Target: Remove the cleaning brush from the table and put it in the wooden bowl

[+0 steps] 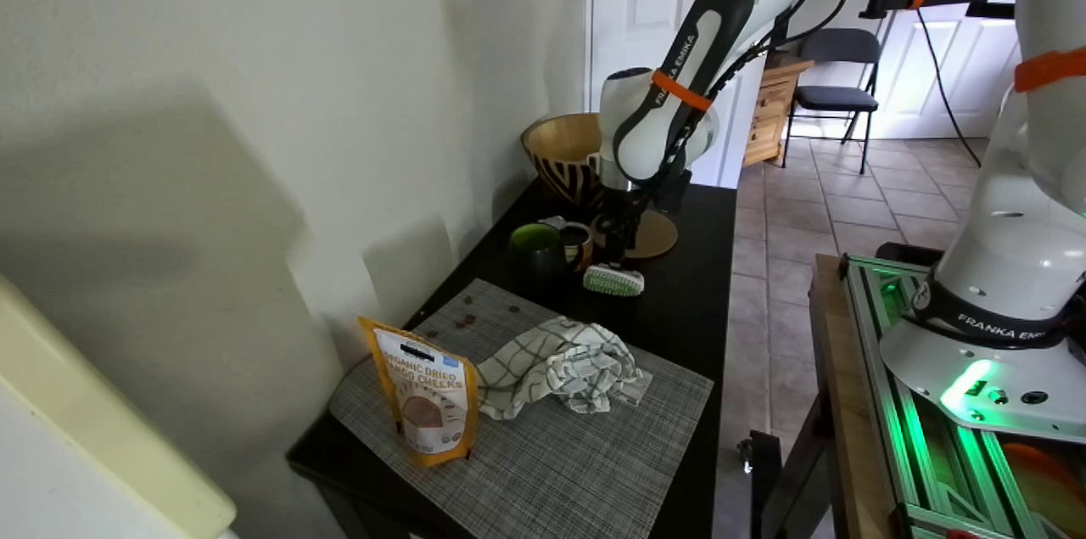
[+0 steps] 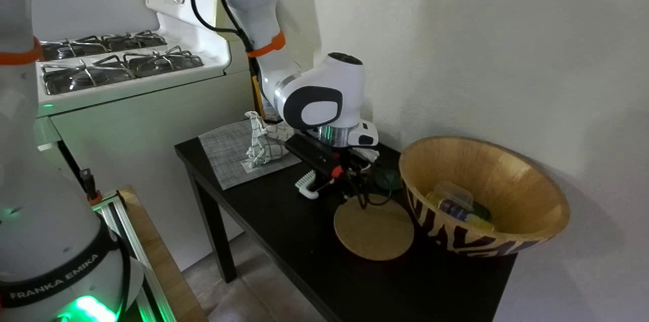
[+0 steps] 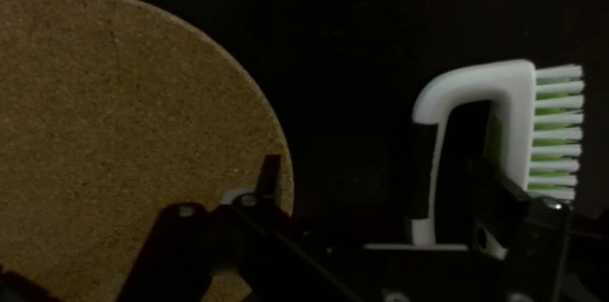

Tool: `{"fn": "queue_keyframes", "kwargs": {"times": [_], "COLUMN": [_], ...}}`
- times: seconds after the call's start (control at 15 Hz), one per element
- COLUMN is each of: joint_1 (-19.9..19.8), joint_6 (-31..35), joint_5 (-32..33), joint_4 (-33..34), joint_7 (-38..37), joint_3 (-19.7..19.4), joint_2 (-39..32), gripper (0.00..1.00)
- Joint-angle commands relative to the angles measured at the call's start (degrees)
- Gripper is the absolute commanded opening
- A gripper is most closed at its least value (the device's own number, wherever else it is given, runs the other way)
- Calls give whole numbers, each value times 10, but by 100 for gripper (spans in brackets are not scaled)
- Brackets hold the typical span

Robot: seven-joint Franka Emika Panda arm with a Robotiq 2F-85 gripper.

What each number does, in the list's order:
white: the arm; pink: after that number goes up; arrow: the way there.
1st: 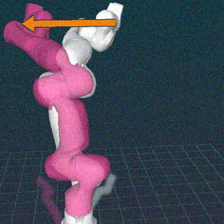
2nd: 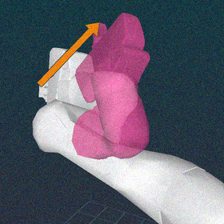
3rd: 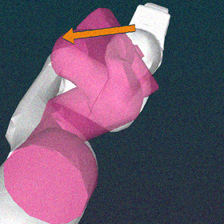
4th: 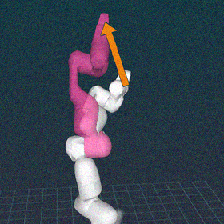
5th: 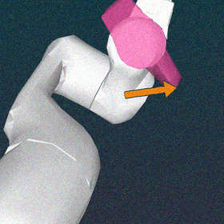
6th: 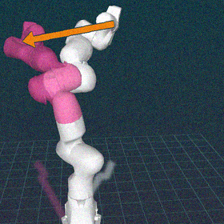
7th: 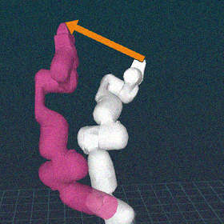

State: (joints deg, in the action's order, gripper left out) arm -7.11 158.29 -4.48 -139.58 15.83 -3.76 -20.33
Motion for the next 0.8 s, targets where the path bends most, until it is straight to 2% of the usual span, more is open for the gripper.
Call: {"fn": "queue_keyframes", "kwargs": {"times": [0.0,0.13,0.33,0.47,0.53,0.73], "joint_1": [5,6,8,9,12,26], "joint_6": [14,15,15,15,14,7], "joint_5": [31,39,47,51,55,78], "joint_4": [-4,-5,-7,-10,-12,-16], "joint_7": [-33,-40,-45,-47,-50,-69], "joint_3": [-3,-3,-3,-3,-4,-13], "joint_2": [-10,-14,-10,-4,2,14], "gripper": [91,84,62,67,64,68]}}
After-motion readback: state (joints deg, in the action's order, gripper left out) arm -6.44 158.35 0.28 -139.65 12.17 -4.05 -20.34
